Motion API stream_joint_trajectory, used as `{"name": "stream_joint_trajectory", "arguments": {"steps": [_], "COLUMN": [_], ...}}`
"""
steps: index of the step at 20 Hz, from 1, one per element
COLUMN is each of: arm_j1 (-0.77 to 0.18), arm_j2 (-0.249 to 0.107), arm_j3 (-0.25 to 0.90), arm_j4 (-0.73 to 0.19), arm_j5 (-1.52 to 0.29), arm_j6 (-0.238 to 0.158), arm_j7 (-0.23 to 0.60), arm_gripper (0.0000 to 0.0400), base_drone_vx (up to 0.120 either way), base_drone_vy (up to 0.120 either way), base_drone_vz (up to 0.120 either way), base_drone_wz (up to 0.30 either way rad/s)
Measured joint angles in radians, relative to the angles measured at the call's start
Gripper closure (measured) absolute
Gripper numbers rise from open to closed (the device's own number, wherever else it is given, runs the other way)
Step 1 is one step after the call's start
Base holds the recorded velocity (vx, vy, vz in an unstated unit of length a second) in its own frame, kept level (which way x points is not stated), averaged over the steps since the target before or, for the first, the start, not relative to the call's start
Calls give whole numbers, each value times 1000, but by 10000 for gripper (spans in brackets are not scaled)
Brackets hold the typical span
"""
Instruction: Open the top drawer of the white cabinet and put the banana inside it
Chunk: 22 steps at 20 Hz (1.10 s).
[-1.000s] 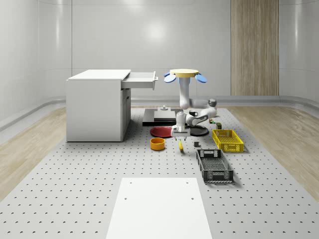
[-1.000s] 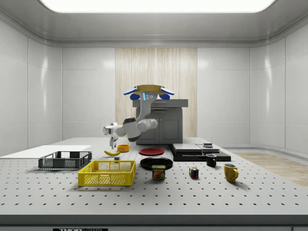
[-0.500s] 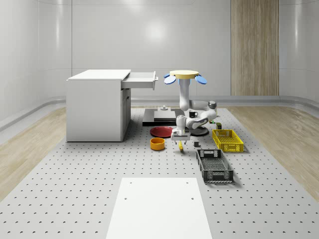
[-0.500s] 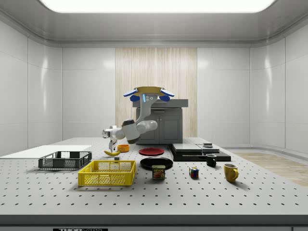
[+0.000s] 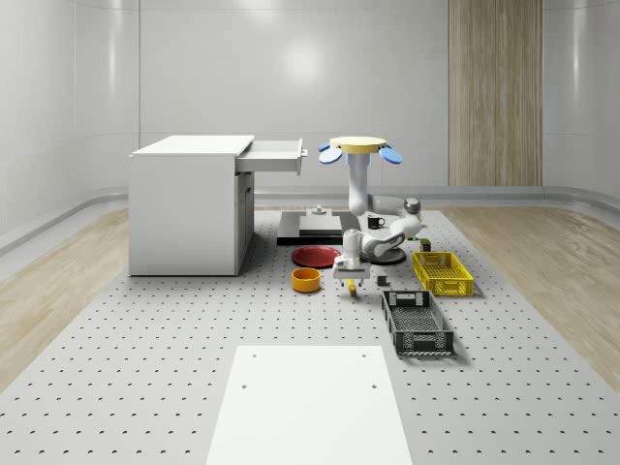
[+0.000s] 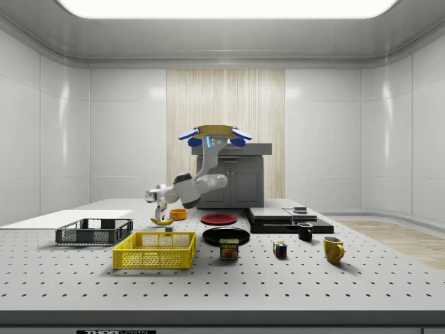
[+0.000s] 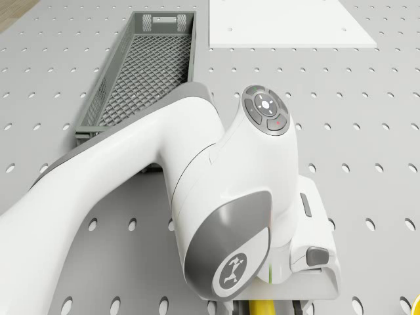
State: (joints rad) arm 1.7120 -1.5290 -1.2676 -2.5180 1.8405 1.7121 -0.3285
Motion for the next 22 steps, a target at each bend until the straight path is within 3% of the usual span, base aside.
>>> {"name": "stream_joint_trajectory", "arguments": {"steps": [10,11,14,16,18,22], "arm_j1": [13,14,16,16,17,15], "arm_j2": [2,2,2,2,2,-2], "arm_j3": [31,33,37,39,40,32], "arm_j4": [20,21,23,24,24,21], "arm_j5": [24,25,29,30,30,20], "arm_j6": [21,23,26,27,28,27], "arm_j7": [0,0,0,0,0,-11], "arm_gripper": [0,20,141,184,207,210], "base_drone_vx": [0,0,0,0,0,0], "base_drone_vy": [0,0,0,0,0,0], "base_drone_vz": [0,0,0,0,0,0], "base_drone_wz": [0,0,0,0,0,0]}}
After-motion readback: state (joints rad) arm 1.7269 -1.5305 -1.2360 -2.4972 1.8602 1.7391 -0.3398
